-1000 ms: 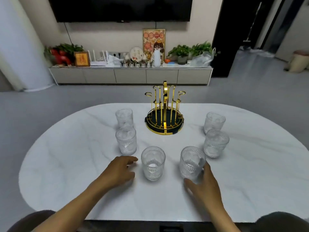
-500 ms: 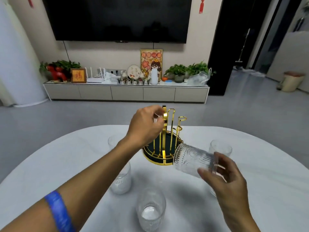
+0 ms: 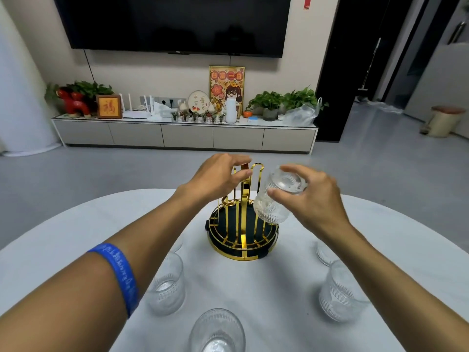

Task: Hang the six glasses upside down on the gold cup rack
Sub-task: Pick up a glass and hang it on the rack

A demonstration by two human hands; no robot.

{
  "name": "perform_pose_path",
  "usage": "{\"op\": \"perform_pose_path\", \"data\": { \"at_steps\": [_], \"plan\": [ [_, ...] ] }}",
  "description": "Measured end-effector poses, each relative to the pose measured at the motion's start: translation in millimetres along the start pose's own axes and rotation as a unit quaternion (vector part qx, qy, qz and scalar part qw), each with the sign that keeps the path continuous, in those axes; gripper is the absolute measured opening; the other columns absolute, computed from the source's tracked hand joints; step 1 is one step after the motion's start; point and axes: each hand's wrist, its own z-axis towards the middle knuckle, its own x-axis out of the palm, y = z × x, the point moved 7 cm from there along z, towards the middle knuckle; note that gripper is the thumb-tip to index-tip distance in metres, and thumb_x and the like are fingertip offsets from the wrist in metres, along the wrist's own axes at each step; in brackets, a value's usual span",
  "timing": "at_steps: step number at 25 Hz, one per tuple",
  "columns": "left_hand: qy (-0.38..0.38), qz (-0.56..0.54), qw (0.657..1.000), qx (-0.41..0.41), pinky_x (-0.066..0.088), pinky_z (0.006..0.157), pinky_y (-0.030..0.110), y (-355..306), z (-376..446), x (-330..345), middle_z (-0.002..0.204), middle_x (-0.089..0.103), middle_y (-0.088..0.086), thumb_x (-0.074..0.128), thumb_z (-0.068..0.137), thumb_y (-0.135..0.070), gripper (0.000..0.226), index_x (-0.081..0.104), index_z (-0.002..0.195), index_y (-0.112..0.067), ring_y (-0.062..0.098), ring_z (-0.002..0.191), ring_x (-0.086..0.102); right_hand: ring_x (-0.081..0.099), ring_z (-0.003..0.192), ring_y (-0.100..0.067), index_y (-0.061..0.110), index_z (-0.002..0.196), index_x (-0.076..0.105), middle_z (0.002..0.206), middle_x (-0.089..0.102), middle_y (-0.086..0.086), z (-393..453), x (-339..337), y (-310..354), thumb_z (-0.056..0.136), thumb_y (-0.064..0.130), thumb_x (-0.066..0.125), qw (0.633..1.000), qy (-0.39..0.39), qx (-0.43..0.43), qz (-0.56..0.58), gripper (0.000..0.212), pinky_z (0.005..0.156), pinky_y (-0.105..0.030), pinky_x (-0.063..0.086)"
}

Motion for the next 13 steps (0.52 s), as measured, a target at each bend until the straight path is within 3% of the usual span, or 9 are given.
{"op": "perform_pose_path", "data": {
  "at_steps": [4,8,13],
  "plan": [
    [0.0,-0.005,1.0,0.003,0.041,0.1,0.042,1.6,-0.1,1.6,0.146,0.052,-0.003,0.055,0.094,-0.041,0.044,0.055,0.136,-0.027,0.022,0.125,0.054,0.054,0.116,-0.028,0.019,0.123,0.068,0.126,0.069,-0.005,-4.5,36.5,-6.5,0.073,0.038,0.081,0.998,0.055,-0.01,-0.039,0.055,0.087,-0.032,0.04],
    [-0.005,-0.006,1.0,0.001,0.043,0.103,0.045,2.7,1.7,1.1,0.147,0.051,-0.004,0.055,0.095,-0.04,0.044,0.055,0.136,-0.026,0.023,0.128,0.052,0.056,0.117,-0.029,0.018,0.122,0.068,0.125,0.07,-0.005,-6.2,53.6,-20.8,0.074,0.039,0.079,0.995,0.088,0.026,-0.044,0.054,0.09,-0.038,0.047],
    [0.024,-0.013,1.0,-0.016,0.033,0.111,0.044,-3.9,-10.2,3.6,0.154,0.04,-0.002,0.05,0.098,-0.036,0.048,0.047,0.143,-0.022,0.023,0.14,0.037,0.054,0.119,-0.03,0.021,0.126,0.064,0.13,0.066,-0.004,-12.3,58.2,-22.4,0.076,0.041,0.078,0.991,0.125,0.026,-0.047,0.056,0.092,-0.039,0.047]
  ]
}}
